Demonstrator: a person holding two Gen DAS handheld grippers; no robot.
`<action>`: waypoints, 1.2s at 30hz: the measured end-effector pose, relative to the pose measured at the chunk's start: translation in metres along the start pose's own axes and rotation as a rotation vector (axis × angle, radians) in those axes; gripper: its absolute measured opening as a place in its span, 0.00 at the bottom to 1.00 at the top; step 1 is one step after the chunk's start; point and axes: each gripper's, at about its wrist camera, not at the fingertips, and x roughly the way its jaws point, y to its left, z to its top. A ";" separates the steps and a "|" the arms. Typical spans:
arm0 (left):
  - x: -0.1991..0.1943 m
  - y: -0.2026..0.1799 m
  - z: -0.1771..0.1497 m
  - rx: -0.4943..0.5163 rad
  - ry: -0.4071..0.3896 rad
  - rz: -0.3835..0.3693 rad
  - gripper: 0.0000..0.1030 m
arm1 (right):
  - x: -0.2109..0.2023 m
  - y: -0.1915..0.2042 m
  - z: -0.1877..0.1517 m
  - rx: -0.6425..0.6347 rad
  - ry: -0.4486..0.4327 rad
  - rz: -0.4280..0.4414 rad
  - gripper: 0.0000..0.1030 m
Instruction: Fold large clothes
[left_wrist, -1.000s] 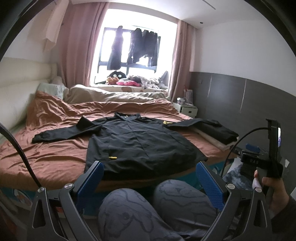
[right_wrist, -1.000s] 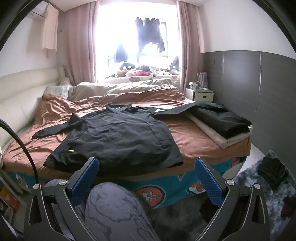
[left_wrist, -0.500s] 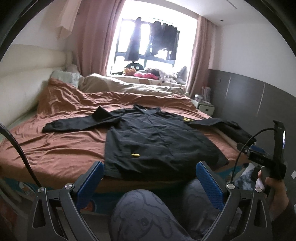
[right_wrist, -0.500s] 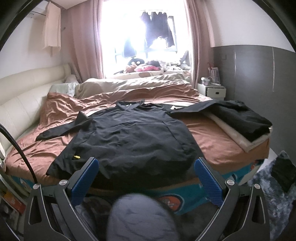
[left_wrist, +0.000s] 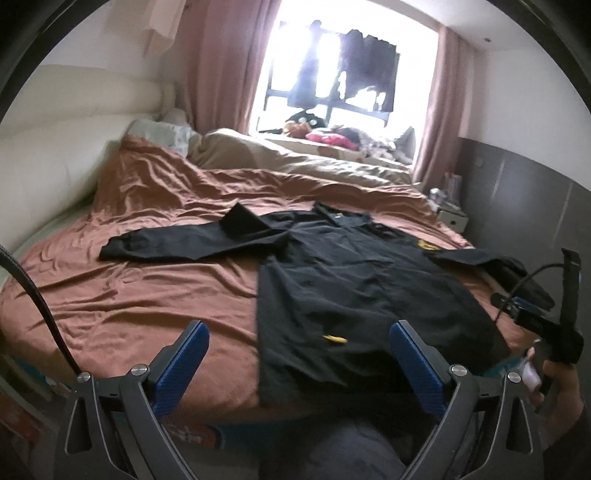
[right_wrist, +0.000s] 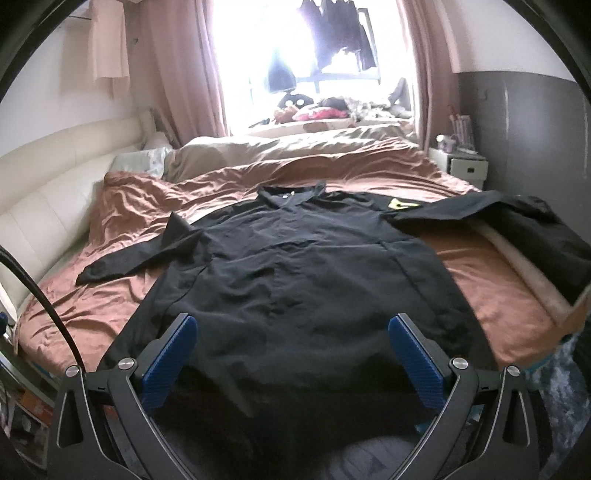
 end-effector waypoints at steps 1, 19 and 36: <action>0.008 0.007 0.004 -0.003 0.008 0.009 0.94 | 0.008 0.000 0.003 0.002 0.007 0.007 1.00; 0.130 0.181 0.052 -0.244 0.126 0.167 0.69 | 0.123 0.017 0.076 -0.010 0.141 0.102 1.00; 0.255 0.306 0.069 -0.619 0.222 0.188 0.56 | 0.239 0.079 0.126 -0.156 0.246 0.213 0.66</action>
